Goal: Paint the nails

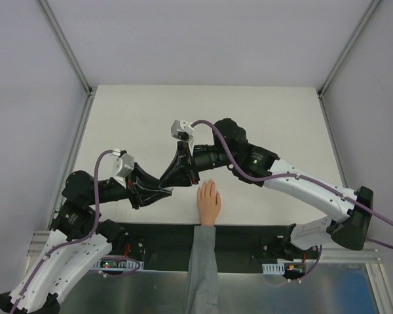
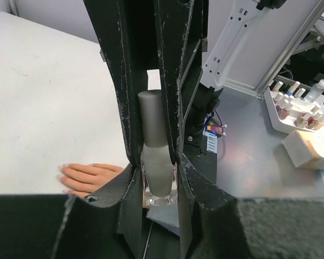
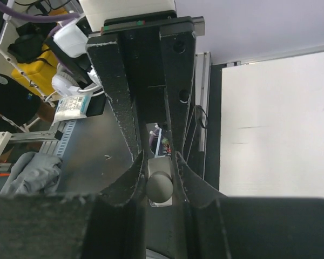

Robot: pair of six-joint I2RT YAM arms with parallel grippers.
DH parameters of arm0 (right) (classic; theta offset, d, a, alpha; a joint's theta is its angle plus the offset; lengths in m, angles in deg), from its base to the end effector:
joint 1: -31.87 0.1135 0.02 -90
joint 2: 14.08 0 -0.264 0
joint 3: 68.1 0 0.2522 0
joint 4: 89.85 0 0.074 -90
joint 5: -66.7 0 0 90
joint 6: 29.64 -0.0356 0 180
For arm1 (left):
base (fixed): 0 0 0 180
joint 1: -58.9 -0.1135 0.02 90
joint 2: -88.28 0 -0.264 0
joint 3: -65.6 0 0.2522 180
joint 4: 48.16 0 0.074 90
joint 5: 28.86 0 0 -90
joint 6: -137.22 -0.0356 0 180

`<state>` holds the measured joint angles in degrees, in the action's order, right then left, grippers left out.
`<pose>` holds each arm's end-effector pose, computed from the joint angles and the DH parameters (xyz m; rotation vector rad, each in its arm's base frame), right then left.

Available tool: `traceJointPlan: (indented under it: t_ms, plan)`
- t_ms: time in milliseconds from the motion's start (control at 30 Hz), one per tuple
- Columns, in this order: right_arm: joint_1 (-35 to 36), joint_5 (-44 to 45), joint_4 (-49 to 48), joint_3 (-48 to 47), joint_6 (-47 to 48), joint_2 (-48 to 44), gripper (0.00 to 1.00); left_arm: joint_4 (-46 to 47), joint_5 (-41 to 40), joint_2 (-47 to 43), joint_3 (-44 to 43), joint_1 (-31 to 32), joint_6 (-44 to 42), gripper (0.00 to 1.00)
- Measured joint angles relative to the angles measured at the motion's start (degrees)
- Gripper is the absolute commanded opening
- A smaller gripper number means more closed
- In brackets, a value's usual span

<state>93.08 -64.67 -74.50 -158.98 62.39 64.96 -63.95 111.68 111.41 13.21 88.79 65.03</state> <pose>0.1321 0.2893 0.4183 -1.4054 1.1312 1.3477 0.0654 -0.0693 0.3630 0.9314 1.2387 -1.2559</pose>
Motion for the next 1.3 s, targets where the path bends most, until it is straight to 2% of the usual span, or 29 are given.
traceJointPlan:
  t_ms: [33, 67, 100, 167, 433, 500, 533, 733, 900, 933, 1000, 1033, 1233, 1267, 1300]
  plan:
    - [0.0, -0.66, -0.96, 0.33, -0.15, -0.02, 0.26, -0.04, -0.15, -0.44, 0.02, 0.0, 0.37, 0.0]
    - [0.02, -0.85, -1.84, 0.57, -0.44, -0.04, 0.44, -0.02, -0.37, -0.85, 0.04, 0.02, 0.7, 0.0]
    - [0.15, -0.61, -2.32, 0.66, -0.9, -0.13, 0.49, -0.02, -0.79, -1.18, 0.04, 0.02, 0.76, 0.0]
    - [0.35, 0.74, -2.1, 0.61, -3.15, -0.48, 0.67, 0.09, -1.42, -1.77, 0.15, 0.13, 0.15, 0.0]
    - [1.42, 17.31, 5.49, -1.84, -15.52, -1.49, 0.67, -0.83, -8.61, -3.06, 0.31, 0.17, -3.72, 0.0]
    - [2.32, 22.38, 7.98, -2.38, -17.14, -1.51, 0.65, -0.98, -11.13, -3.41, 0.81, 0.17, -4.13, 0.0]
    - [3.08, 24.9, 9.29, -2.64, -17.75, -1.51, 0.59, -1.16, -12.37, -3.67, 1.11, 0.17, -4.31, 0.0]
    - [7.82, 37.97, 15.04, -7.76, -17.99, 0.46, 0.39, -1.38, -17.62, -4.37, 1.84, 0.17, -5.2, 0.0]
    - [9.7, 45.77, 17.38, -12.76, -17.44, 3.21, 0.29, -1.36, -18.93, -4.44, 1.9, 0.17, -5.68, 0.0]
    - [9.79, 46.71, 17.84, -13.57, -17.42, 3.85, 0.22, -1.36, -19.12, -4.44, 1.92, 0.17, -5.81, 0.0]
    - [9.92, 47.6, 18.36, -14.62, -17.59, 4.85, 0.12, -1.55, -19.65, -4.33, 1.95, 0.17, -6.14, 0.0]
    - [9.97, 48.22, 18.49, -14.93, -17.35, 5.27, 0.01, -1.77, -19.76, -4.2, 1.99, 0.15, -6.29, 0.0]
    - [9.44, 46.77, 18.93, -14.34, -14.05, 5.51, 0.0, -3.23, -18.45, -3.74, 2.03, 0.11, -6.47, 0.0]
    - [8.72, 42.45, 17.33, -12.79, -11.8, 4.66, 0.0, -3.48, -17.05, -3.74, 2.03, 0.09, -6.4, 0.0]
    - [6.86, 34.27, 14.49, -9.84, -9.6, 2.95, 0.0, -3.45, -14.29, -3.69, 2.03, 0.02, -6.16, 0.0]
